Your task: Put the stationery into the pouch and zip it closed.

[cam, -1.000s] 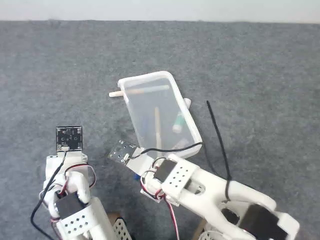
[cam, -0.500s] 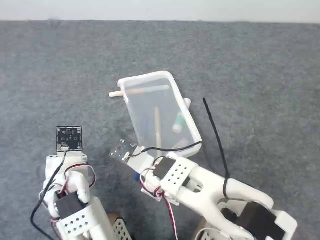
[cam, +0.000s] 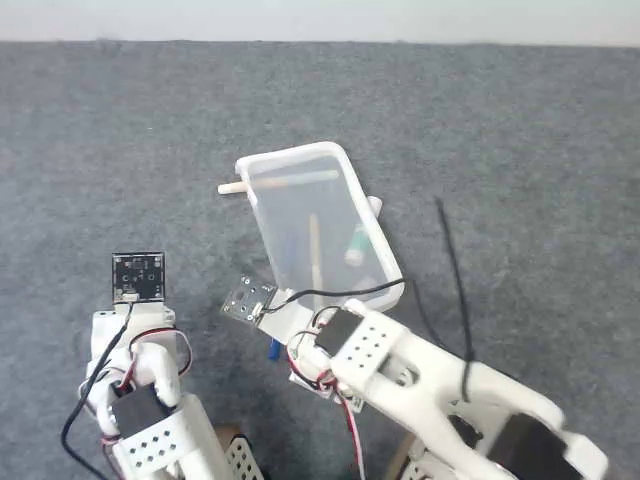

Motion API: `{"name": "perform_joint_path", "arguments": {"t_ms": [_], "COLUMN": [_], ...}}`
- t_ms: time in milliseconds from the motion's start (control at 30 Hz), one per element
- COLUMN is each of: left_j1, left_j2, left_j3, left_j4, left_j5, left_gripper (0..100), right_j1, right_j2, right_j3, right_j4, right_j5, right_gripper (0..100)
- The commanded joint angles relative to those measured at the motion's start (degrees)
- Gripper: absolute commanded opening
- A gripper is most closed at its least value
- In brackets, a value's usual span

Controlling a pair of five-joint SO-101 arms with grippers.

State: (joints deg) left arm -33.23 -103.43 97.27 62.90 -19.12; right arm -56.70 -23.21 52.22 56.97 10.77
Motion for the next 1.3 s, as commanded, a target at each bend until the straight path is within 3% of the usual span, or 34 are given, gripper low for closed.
{"name": "perform_joint_path", "arguments": {"t_ms": [0,167,367,567,1067,1267], "left_j1": [-0.1,0.0,0.1,3.5,18.5,20.2], "left_j2": [-1.1,-1.1,-1.1,-1.1,-1.1,-1.1], "left_j3": [-0.7,-0.7,-1.3,-5.7,-18.9,-21.9], "left_j4": [-1.8,-2.0,-2.4,-3.0,-2.7,-2.6], "left_j5": [0.5,1.4,10.2,11.1,28.8,33.9], "left_gripper": [1,13,29,29,30,37], "right_j1": [2.5,5.4,8.0,8.6,8.5,8.4], "right_j2": [-9.2,-18.2,-26.9,-34.4,-41.2,-41.5], "right_j3": [0.1,2.9,4.6,4.1,-7.6,-7.1], "right_j4": [0.7,0.5,0.7,0.5,-3.7,-4.9], "right_j5": [1.1,1.1,1.1,1.1,7.6,7.0], "right_gripper": [0.7,0.7,0.7,0.7,0.7,0.7]}}
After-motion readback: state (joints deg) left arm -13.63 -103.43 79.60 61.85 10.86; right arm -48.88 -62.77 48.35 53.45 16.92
